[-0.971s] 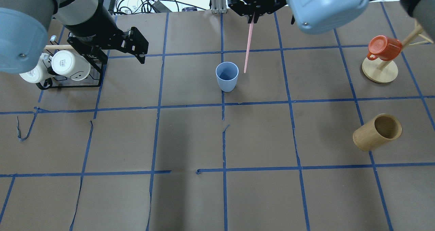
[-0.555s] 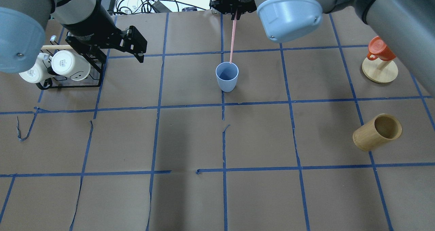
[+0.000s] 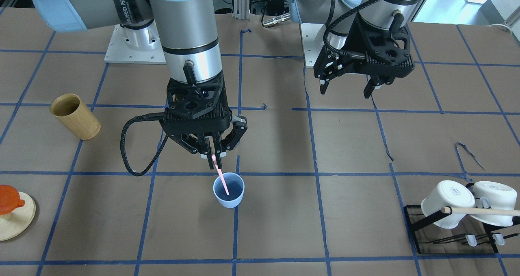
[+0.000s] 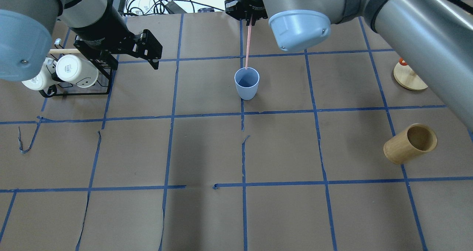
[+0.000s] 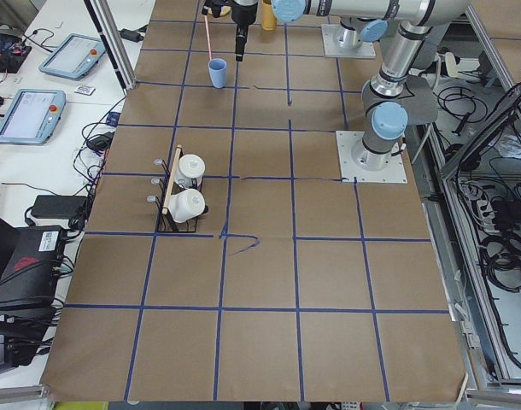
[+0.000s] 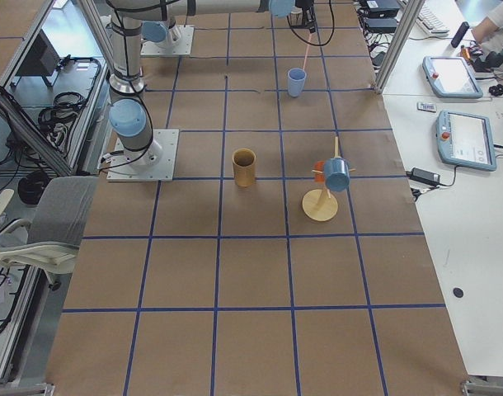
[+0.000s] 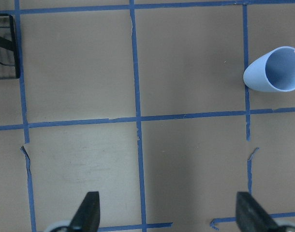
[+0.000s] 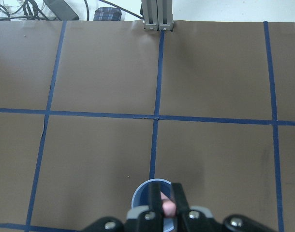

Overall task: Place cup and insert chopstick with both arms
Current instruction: 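Lower the chopstick into the blue cup and open the right gripper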

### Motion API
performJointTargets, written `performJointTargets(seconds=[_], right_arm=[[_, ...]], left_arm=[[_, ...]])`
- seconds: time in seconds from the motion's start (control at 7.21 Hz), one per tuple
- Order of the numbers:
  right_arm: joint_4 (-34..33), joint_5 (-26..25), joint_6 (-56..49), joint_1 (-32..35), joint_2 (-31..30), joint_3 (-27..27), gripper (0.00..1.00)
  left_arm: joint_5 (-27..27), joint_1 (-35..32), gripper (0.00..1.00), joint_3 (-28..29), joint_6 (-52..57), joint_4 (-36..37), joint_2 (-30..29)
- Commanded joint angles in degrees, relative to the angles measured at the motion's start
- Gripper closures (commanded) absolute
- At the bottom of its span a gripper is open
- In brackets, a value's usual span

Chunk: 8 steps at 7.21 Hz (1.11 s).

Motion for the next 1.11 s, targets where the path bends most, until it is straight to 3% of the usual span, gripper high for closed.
performJointTargets(seconds=[0.0,0.42,0.55,0.83,0.97], right_arm=[[-0.3,0.2,0.0,0.2,0.5,2.1,1.0],[-4.7,0.2,0.1,0.2,4.0,2.9,0.99],[-4.8,0.4,0.5,0.3,3.9,3.9,0.88],[-5.7,0.2,1.7,1.6,3.8,5.9,0.83],[-6.2,0.0,1.3,1.6,3.8,5.9,0.67]], left_arm=[[0.5,-0.1,0.0,-0.6,0.1,-0.1,0.5],[0.5,0.2,0.0,0.1,0.3,-0.1,0.2],[0.1,0.1,0.0,0.2,0.3,-0.1,-0.4],[-0.1,0.4,0.0,0.2,0.4,-0.1,0.3],[0.0,0.5,0.0,0.3,0.4,-0.1,0.2]])
